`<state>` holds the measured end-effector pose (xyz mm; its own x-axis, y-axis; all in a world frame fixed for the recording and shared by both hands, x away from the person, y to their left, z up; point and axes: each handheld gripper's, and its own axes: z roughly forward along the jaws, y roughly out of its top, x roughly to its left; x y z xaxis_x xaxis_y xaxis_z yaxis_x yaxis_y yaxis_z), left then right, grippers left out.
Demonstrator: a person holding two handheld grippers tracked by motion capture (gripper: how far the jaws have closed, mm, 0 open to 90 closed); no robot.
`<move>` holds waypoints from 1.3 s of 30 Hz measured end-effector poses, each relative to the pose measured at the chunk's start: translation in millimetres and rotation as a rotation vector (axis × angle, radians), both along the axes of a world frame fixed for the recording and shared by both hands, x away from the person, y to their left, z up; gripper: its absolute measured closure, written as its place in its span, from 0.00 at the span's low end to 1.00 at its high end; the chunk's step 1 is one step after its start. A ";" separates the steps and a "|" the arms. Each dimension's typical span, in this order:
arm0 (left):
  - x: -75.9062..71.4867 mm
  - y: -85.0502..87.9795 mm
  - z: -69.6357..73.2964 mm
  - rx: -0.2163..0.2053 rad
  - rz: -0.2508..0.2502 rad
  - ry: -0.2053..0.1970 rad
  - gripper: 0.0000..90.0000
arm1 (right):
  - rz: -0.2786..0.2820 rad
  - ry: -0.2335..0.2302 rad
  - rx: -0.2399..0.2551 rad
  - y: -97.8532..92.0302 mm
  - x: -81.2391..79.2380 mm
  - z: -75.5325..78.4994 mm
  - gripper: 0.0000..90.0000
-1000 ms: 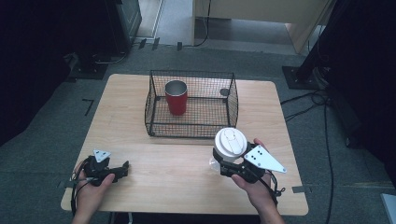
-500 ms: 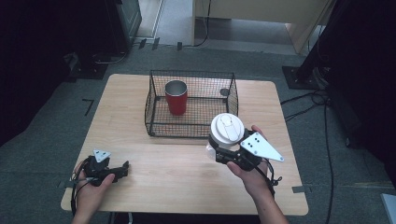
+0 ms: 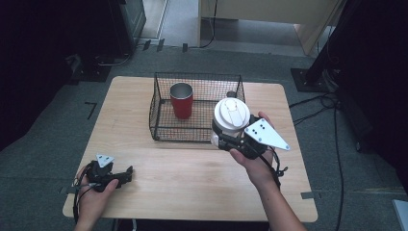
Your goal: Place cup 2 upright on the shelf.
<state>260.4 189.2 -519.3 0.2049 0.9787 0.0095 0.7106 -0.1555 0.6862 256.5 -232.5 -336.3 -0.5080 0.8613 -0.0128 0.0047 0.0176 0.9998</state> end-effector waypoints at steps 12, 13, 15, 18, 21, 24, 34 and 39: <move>0.0 0.0 0.0 -0.001 0.000 0.000 0.00 | -0.033 -0.033 0.002 10.1 30.4 18.5 0.17; 0.0 0.0 0.0 -0.001 0.000 0.000 0.00 | -0.036 -0.034 0.002 10.9 33.6 19.4 0.17; 0.0 0.0 -0.1 -0.001 0.000 0.000 0.00 | -0.045 -0.036 0.003 12.9 39.8 20.7 0.17; 0.0 0.0 0.0 -0.001 0.000 0.000 0.00 | -0.050 -0.043 0.008 15.3 49.7 21.5 0.17; 0.0 0.0 0.0 0.000 -0.001 0.000 0.00 | -0.056 -0.039 0.012 17.4 60.3 20.8 0.17; 0.0 -0.1 -0.2 -0.001 0.000 -0.002 0.00 | -0.068 -0.036 0.012 19.7 71.9 18.5 0.17; 0.0 -0.1 -0.2 0.000 0.000 -0.002 0.00 | -0.098 -0.012 0.007 22.3 106.8 3.8 0.17; 0.1 0.0 -0.2 0.000 0.000 -0.002 0.00 | -0.105 -0.006 0.046 22.1 121.8 -6.0 0.17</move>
